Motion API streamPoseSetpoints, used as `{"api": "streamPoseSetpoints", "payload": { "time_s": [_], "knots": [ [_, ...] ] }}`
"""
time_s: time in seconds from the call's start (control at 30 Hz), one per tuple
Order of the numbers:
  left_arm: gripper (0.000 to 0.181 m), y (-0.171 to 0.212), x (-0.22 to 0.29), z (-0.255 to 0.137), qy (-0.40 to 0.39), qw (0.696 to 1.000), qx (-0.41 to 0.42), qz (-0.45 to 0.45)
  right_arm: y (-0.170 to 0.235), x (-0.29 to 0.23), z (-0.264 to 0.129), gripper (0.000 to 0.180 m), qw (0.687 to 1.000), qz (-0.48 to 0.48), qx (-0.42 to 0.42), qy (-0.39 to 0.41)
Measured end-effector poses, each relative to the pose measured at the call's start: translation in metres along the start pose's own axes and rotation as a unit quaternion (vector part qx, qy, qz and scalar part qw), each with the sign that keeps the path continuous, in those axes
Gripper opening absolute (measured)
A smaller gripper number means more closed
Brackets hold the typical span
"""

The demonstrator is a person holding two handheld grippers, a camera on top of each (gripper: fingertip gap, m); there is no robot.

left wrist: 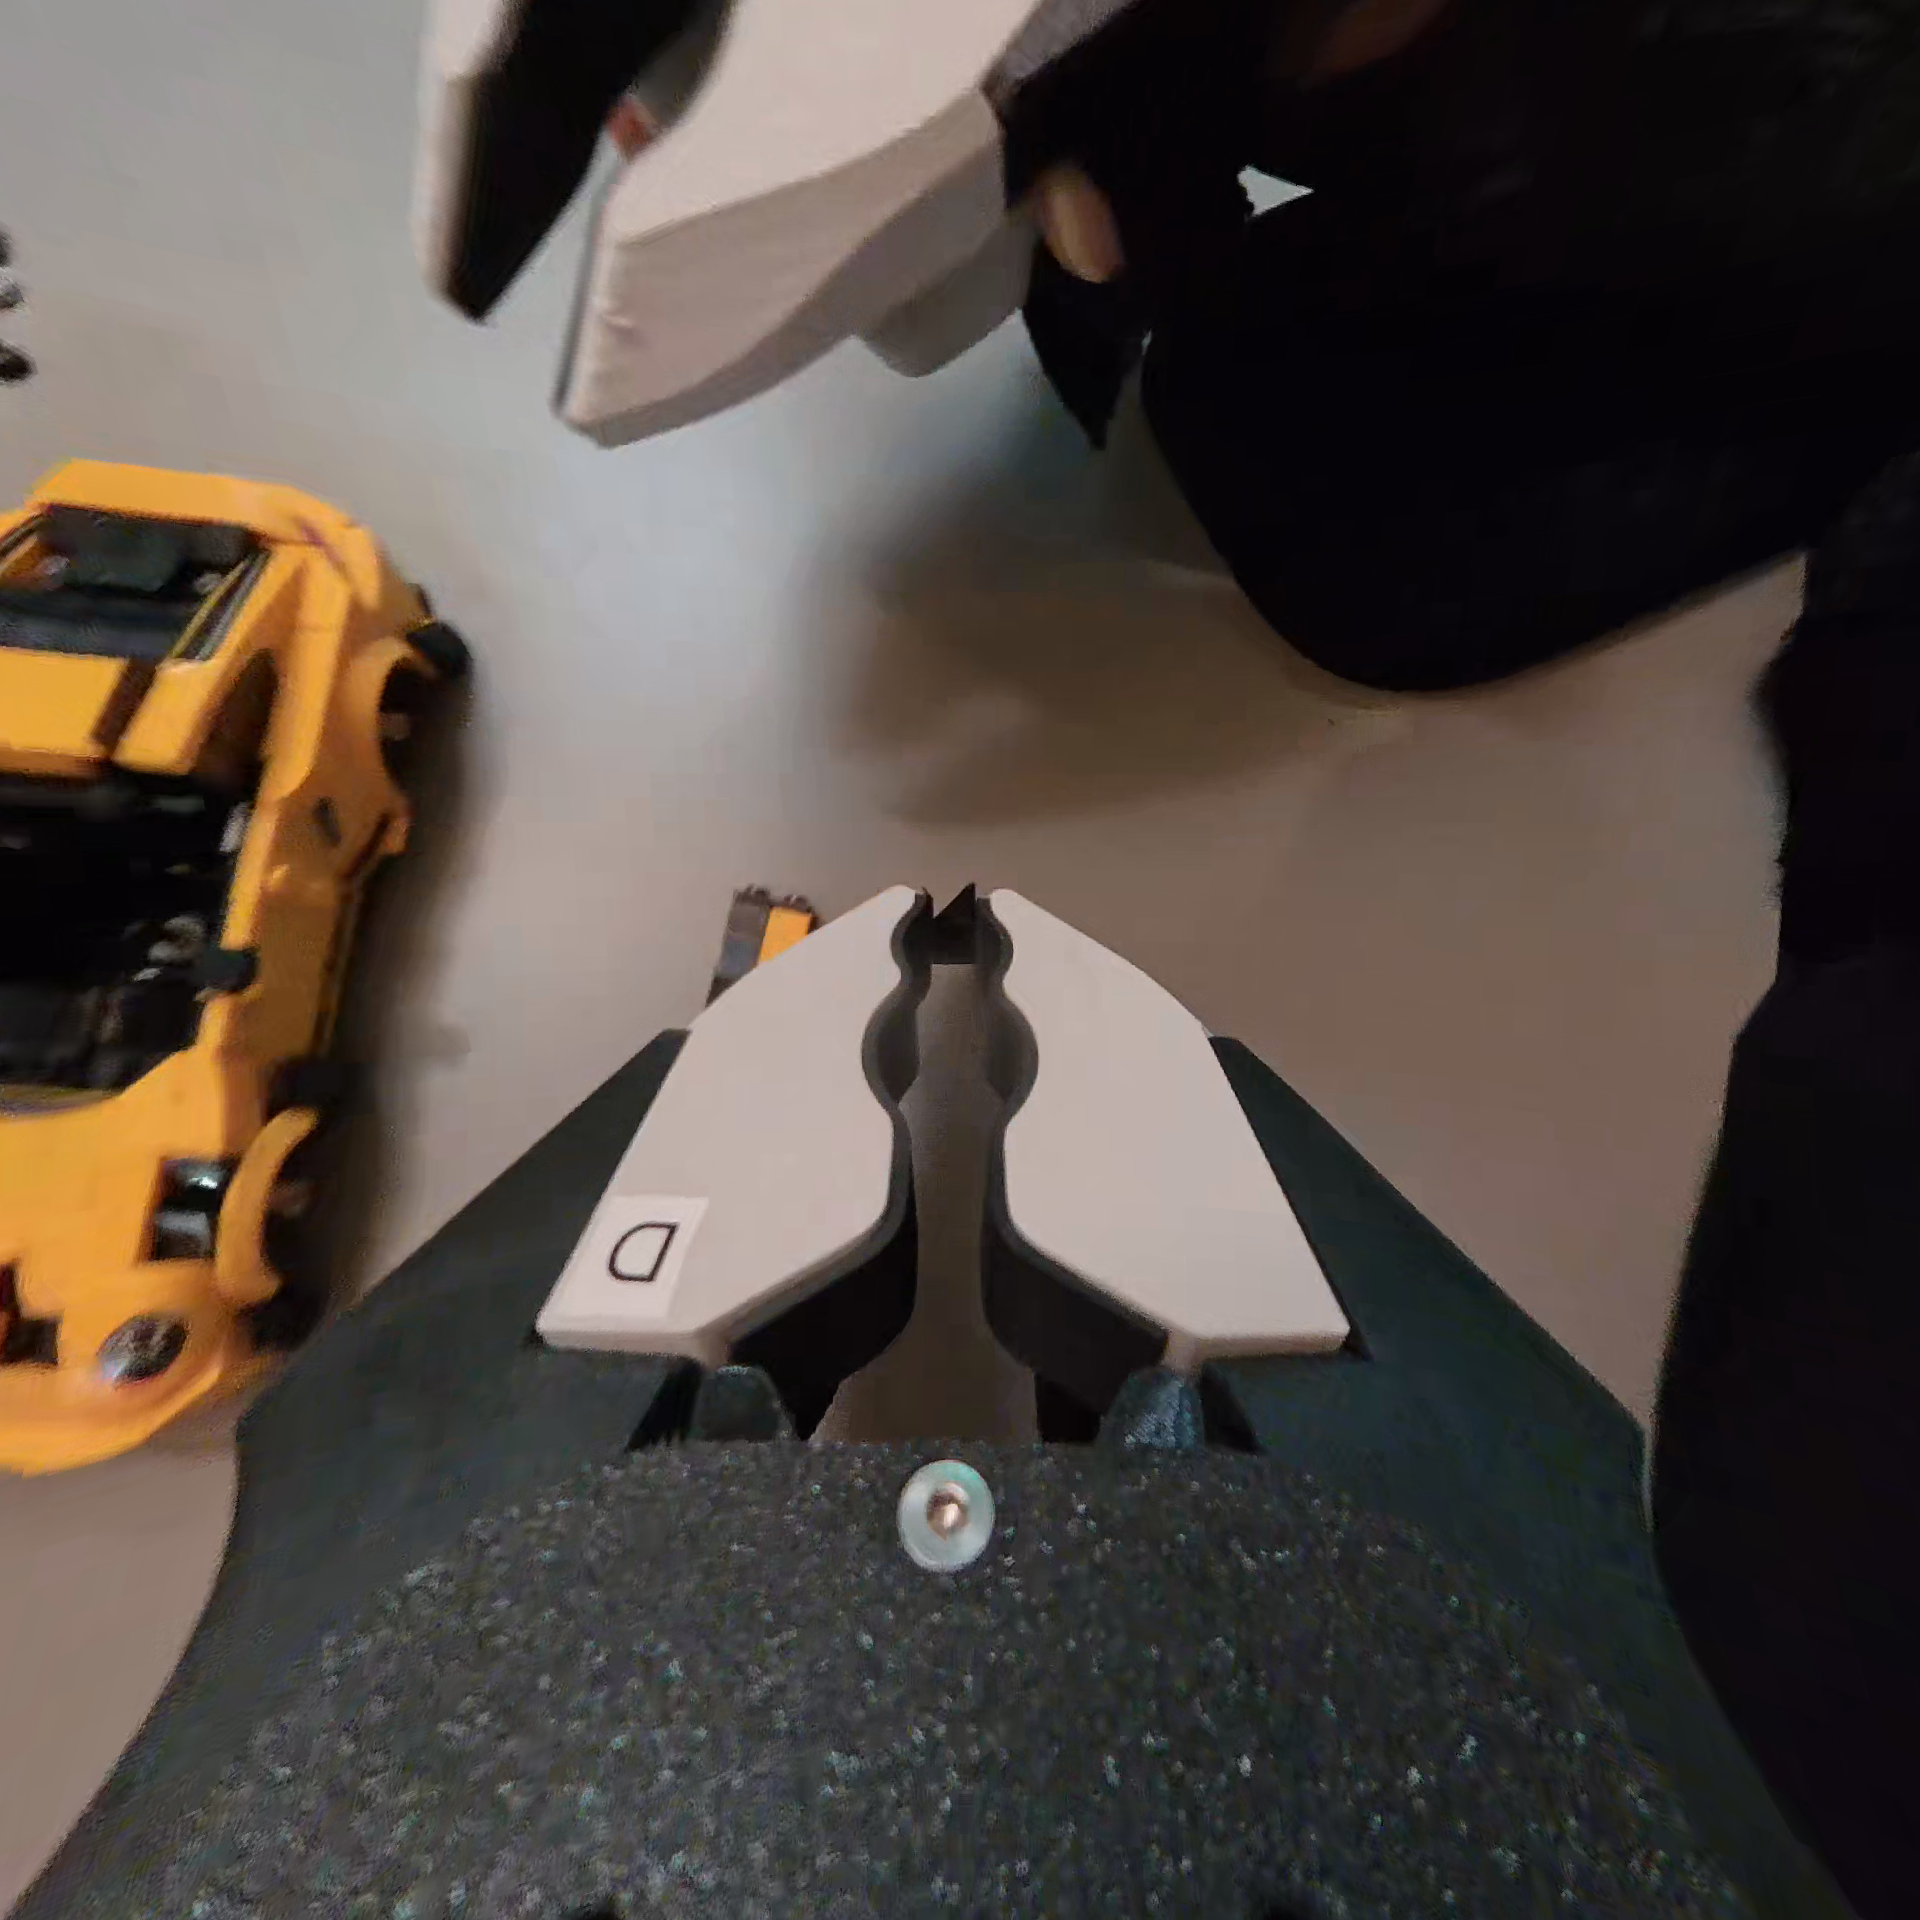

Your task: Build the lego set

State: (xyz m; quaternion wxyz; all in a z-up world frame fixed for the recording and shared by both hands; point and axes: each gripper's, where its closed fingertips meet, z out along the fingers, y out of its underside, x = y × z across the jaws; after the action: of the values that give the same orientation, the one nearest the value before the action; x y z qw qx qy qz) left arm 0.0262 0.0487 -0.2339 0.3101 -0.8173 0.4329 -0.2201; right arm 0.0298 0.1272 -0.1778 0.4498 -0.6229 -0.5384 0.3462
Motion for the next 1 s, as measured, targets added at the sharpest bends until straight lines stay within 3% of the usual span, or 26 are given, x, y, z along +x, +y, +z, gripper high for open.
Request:
{"api": "streamPoseSetpoints", "payload": {
  "time_s": [0.23, 0.4, 0.63, 0.83, 1.0],
  "knots": [
    [0.013, 0.006, -0.002, 0.027, -0.022, 0.997, -0.048, 0.051, 0.004, 0.003, 0.000, 0.016, 1.000, -0.006, -0.006, 0.005],
    [0.032, 0.005, -0.004, 0.023, -0.023, 0.997, -0.040, 0.054, 0.007, 0.001, 0.001, 0.016, 1.000, -0.013, -0.014, 0.001],
    [0.034, -0.001, -0.006, 0.005, -0.015, 0.998, -0.011, 0.062, 0.011, -0.001, 0.004, 0.016, 1.000, -0.010, -0.022, -0.007],
    [0.048, 0.023, 0.001, 0.007, -0.008, 0.989, -0.054, 0.135, 0.017, -0.030, 0.006, 0.016, 0.996, -0.041, -0.036, -0.077],
    [0.059, 0.028, 0.009, 0.002, 0.024, 0.989, -0.048, 0.138, 0.027, -0.054, 0.007, 0.016, 0.987, -0.072, -0.059, -0.130]
  ]
}}
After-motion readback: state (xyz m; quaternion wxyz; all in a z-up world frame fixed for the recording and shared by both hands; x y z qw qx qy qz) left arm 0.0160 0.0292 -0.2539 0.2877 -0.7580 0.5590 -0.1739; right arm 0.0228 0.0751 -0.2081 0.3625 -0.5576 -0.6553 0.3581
